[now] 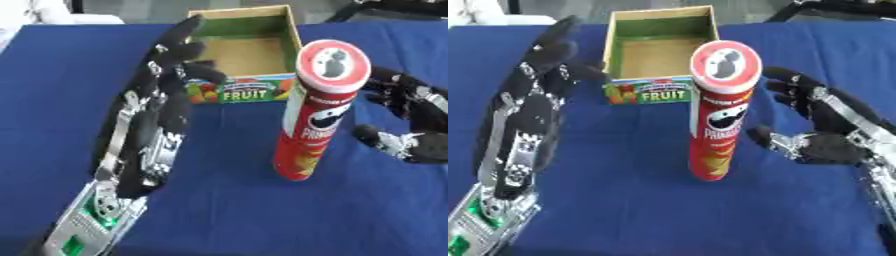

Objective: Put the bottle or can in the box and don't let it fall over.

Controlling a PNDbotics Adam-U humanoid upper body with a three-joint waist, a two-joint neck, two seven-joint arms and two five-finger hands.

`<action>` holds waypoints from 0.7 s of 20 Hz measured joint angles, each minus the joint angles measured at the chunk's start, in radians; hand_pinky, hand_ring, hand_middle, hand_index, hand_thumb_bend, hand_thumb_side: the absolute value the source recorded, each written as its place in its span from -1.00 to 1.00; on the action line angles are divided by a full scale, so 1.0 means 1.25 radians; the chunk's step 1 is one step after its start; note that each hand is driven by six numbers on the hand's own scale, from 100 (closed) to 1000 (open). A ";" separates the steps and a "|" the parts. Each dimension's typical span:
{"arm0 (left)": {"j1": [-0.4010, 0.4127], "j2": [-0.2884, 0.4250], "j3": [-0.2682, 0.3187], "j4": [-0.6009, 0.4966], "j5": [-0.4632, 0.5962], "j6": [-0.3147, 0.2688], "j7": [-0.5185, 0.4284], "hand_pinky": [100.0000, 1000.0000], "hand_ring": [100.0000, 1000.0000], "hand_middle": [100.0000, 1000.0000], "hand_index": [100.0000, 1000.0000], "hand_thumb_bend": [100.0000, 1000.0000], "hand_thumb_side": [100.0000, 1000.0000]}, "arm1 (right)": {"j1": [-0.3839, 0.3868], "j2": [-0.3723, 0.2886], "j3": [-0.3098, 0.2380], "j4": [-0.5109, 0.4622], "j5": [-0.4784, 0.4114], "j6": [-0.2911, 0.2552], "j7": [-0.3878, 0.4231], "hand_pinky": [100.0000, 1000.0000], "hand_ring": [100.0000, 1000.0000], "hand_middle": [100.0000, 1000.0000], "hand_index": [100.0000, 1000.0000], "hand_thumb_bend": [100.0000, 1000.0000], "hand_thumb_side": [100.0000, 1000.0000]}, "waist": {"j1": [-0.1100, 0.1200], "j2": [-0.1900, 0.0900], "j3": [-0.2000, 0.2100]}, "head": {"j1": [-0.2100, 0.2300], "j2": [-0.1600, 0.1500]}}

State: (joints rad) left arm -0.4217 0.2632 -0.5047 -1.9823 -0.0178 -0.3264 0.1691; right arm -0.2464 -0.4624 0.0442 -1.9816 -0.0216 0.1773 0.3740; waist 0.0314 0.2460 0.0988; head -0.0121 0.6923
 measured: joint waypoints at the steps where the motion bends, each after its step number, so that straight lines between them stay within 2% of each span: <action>1: 0.000 0.000 0.001 0.000 0.000 0.000 0.001 0.69 0.26 0.85 0.65 -1.00 0.27 | 0.000 0.001 0.000 0.000 0.001 -0.001 0.001 1.00 1.00 1.00 1.00 -0.16 -0.39 | 0.000 0.001 0.000 | -0.001 -0.001; 9: 0.006 0.000 0.007 0.000 -0.014 -0.005 0.012 0.68 0.25 0.83 0.64 -1.00 0.27 | -0.007 0.007 0.000 0.000 0.014 -0.028 0.028 1.00 1.00 1.00 1.00 -0.22 -0.39 | 0.000 0.007 0.001 | -0.009 -0.001; 14: 0.011 0.000 0.007 0.000 -0.020 -0.006 0.019 0.67 0.24 0.82 0.62 -1.00 0.27 | -0.013 0.007 0.000 0.000 0.013 -0.030 0.050 1.00 1.00 1.00 1.00 -0.28 -0.38 | 0.000 0.012 0.002 | -0.011 -0.002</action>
State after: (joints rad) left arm -0.4076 0.2632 -0.4954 -1.9823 -0.0425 -0.3339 0.1935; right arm -0.2628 -0.4534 0.0444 -1.9816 -0.0052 0.1394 0.4366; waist 0.0309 0.2605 0.1012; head -0.0253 0.6903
